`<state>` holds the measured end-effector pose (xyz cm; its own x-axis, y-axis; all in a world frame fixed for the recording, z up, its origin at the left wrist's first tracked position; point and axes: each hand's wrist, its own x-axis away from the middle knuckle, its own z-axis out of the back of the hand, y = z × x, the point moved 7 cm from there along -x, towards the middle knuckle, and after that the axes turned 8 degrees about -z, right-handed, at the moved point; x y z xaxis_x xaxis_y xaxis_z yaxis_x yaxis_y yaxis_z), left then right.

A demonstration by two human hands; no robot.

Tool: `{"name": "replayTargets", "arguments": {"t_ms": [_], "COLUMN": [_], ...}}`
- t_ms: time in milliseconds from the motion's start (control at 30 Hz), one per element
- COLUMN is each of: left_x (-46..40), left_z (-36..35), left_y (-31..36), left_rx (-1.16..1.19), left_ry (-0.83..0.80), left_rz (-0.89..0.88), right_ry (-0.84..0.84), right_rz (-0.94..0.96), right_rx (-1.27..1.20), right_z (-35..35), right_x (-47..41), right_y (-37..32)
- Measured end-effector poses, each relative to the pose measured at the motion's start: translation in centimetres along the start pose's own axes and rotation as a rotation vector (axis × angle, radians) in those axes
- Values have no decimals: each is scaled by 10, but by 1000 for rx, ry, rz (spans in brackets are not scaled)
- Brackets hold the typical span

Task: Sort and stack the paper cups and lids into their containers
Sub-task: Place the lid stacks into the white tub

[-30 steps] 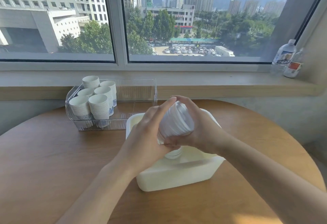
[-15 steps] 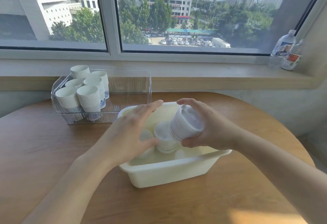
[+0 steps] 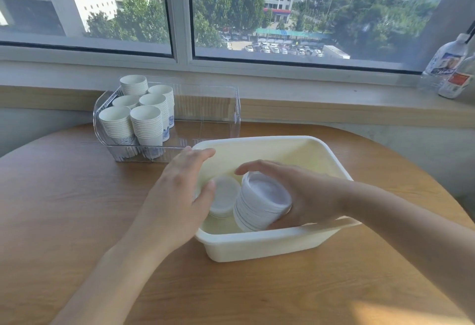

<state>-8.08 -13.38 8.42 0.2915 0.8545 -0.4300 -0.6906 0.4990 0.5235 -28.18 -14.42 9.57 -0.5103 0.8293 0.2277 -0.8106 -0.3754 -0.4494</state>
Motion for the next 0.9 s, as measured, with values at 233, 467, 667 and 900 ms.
{"name": "replayTargets", "arguments": {"t_ms": [233,467,667,900], "left_x": [3,-1,-1,2], "left_z": [0,-1,-1,0], "left_y": [4,4,3,4], "left_rx": [19,27,30,37], "left_ry": [4,-26,-33,-11], "left_rz": [-10,3,11,26], "right_ry": [-93,-194,-277,-252], "right_rz": [36,32,16,-64], "right_rx": [94,343,371,251], "right_z": [-18,-33,-45,-22], "right_x": [-17,-20,-24,-8], "right_y": [-14,-17,-10,1]}}
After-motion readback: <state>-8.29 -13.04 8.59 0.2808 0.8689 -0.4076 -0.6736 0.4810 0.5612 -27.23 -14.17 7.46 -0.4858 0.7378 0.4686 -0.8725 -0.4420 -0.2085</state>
